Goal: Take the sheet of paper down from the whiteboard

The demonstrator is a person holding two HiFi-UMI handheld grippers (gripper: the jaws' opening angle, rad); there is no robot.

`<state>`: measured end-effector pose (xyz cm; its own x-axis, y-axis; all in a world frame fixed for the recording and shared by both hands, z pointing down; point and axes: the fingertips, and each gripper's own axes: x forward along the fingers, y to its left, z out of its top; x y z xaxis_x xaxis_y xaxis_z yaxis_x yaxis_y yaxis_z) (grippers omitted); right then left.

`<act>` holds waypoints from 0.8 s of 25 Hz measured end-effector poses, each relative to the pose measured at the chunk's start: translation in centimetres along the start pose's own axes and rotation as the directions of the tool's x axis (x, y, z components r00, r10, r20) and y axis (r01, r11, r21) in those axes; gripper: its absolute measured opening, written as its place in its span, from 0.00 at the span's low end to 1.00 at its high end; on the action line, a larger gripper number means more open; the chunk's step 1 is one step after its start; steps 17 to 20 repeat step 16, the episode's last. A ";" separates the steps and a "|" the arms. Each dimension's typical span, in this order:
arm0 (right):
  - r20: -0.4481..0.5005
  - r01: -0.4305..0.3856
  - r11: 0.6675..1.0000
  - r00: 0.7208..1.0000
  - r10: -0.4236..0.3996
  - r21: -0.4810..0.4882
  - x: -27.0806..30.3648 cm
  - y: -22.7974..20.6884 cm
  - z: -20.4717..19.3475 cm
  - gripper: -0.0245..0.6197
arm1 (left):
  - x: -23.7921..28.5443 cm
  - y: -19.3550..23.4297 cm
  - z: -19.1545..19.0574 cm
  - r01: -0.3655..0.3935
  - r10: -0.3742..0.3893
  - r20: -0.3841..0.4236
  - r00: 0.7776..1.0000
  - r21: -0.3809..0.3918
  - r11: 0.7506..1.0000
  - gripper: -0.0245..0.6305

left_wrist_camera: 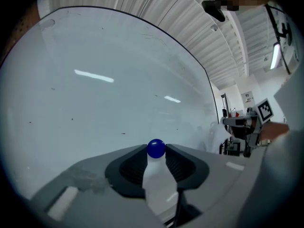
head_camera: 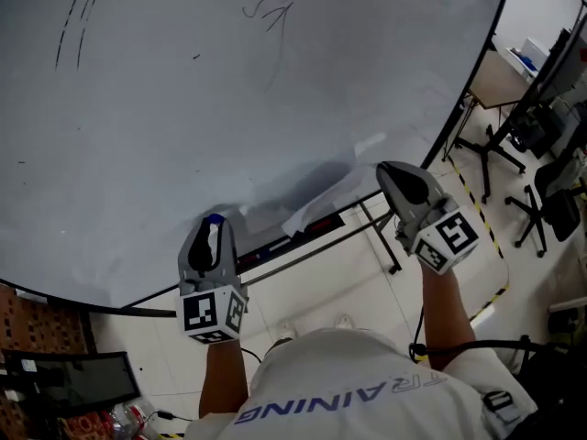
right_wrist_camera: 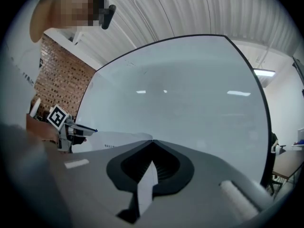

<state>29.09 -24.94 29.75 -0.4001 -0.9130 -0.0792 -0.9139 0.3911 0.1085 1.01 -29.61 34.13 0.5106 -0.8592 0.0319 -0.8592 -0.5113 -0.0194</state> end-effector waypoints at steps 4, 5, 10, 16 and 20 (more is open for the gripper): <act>-0.034 0.061 0.998 0.998 -0.060 0.014 -1.7 -1.0 -1.3 0.05 | -0.6 0.5 0.2 0.012 -0.012 0.007 1.000 -0.005 1.000 0.23; -0.039 0.072 0.997 0.997 -0.072 0.017 -2.0 -1.2 -1.6 0.05 | -0.7 0.5 0.1 0.015 -0.015 0.005 1.000 -0.007 1.000 0.23; -0.049 0.086 0.996 0.995 -0.085 0.018 -1.9 -0.7 -1.9 0.05 | -1.2 1.1 -0.6 0.021 -0.021 -0.008 1.000 -0.025 0.999 0.23; -0.042 0.081 0.997 0.996 -0.081 0.010 -1.0 0.0 -1.5 0.05 | -1.1 1.9 -0.3 0.026 -0.026 -0.001 1.000 -0.024 0.999 0.23; -0.042 0.081 0.997 0.996 -0.081 0.010 -1.0 0.0 -1.5 0.05 | -1.1 1.9 -0.3 0.026 -0.026 -0.001 1.000 -0.024 0.999 0.23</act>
